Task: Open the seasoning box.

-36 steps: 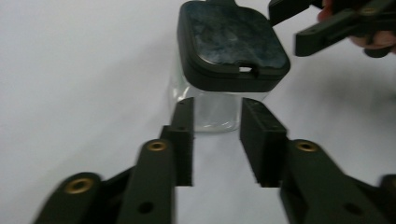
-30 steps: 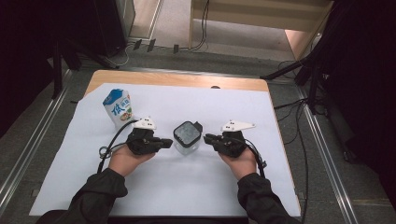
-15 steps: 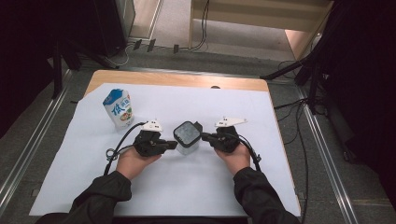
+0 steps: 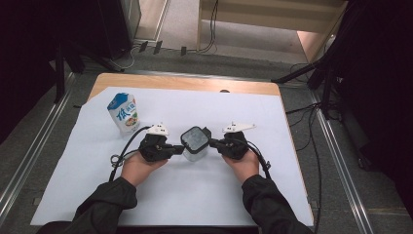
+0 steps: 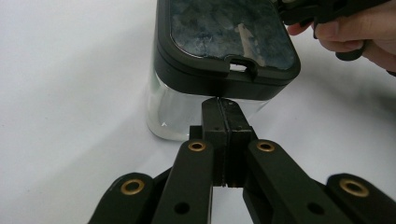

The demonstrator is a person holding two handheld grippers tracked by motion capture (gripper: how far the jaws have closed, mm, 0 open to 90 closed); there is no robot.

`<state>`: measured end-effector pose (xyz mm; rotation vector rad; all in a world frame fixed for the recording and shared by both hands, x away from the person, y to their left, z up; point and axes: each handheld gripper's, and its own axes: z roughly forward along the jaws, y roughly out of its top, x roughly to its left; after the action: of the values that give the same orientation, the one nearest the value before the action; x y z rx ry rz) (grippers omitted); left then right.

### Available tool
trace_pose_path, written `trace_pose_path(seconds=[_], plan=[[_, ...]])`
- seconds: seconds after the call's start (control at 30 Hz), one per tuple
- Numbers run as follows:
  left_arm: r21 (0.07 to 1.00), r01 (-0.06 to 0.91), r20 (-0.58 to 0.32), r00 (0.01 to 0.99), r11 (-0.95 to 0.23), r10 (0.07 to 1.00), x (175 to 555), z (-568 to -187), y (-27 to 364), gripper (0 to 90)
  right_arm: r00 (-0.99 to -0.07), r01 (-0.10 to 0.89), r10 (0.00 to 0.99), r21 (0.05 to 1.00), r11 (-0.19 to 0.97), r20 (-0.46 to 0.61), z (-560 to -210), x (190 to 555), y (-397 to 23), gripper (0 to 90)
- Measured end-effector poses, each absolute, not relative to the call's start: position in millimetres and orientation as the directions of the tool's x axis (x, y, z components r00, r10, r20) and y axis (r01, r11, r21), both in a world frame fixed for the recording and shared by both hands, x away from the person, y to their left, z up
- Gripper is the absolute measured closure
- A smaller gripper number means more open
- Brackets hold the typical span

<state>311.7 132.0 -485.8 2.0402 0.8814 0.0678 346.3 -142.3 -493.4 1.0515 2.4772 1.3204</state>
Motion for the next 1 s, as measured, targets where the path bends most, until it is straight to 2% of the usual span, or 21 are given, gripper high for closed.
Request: trace_pose_path(seconds=[0.7, 1.0], plan=[[0.733, 0.583, -0.272, 0.723, -0.35, 0.636, 326, -484, 148, 90.0, -0.742, 0.529, 0.64, 0.762, 0.374, 0.201, -492, 331, -131, 90.0], [0.729, 0.572, -0.271, 0.745, -0.375, 0.61, 337, -483, 151, 90.0, -0.748, 0.527, 0.633, 0.757, 0.387, 0.198, -492, 327, -129, 90.0]])
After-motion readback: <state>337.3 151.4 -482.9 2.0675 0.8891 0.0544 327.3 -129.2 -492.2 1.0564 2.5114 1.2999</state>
